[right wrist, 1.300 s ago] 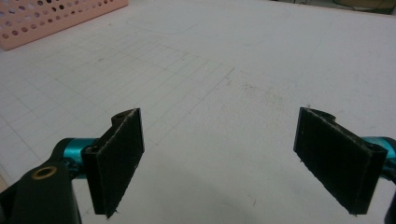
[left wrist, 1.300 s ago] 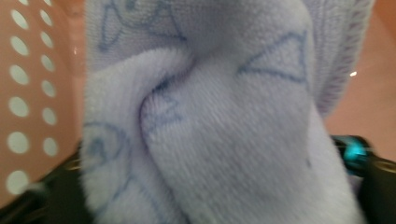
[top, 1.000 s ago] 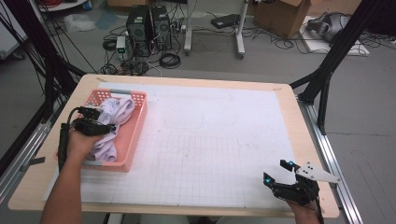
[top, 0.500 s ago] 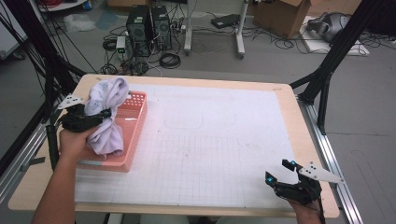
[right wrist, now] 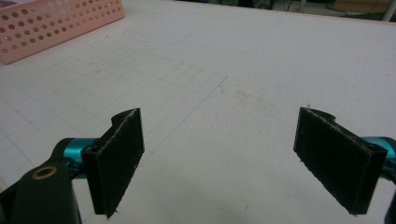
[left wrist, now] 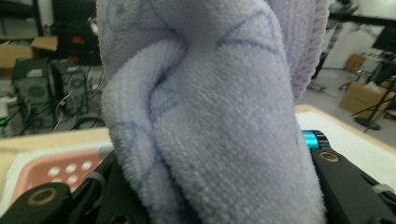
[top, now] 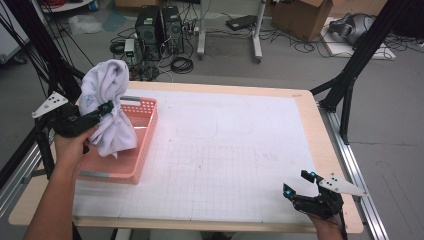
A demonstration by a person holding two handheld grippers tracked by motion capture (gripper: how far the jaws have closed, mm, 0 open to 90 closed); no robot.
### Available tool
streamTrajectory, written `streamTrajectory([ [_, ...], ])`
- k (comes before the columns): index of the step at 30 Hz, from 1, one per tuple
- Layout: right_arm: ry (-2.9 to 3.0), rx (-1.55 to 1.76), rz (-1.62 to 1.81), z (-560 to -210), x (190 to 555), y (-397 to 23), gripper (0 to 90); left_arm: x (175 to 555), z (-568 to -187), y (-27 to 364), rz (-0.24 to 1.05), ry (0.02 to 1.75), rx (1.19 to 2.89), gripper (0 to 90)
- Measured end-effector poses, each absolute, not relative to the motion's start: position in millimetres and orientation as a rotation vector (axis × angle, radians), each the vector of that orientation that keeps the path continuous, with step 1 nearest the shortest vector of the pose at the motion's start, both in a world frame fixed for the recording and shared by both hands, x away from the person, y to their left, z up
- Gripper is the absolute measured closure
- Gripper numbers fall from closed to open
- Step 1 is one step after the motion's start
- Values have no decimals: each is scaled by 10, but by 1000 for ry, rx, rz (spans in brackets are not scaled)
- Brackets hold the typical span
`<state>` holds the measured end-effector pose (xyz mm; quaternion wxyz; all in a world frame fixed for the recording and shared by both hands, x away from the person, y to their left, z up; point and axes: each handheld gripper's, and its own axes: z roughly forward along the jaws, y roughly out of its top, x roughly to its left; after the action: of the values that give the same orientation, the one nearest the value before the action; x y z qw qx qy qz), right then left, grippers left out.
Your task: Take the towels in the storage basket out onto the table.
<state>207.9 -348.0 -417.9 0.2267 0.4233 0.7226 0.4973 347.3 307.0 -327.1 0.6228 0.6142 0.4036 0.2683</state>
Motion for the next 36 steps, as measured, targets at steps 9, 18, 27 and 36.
streamTrajectory([
  [9, 2013, 1146, 1368, -4183, 2093, -3450, 147, 3337, -2904, 2862, 594, 784, 1384, 557],
  [18, 2023, 1131, 1368, -4181, 2100, -3436, 147, 3256, -2652, 2549, 538, 651, 1382, 556],
  [27, 2026, 1123, 1371, -4179, 2104, -3428, 147, 3235, -2542, 2018, 449, 509, 1415, 555],
  [36, 2030, 1123, 1369, -4180, 2106, -3433, 147, 3302, -2653, 1393, 363, 415, 1468, 555],
])
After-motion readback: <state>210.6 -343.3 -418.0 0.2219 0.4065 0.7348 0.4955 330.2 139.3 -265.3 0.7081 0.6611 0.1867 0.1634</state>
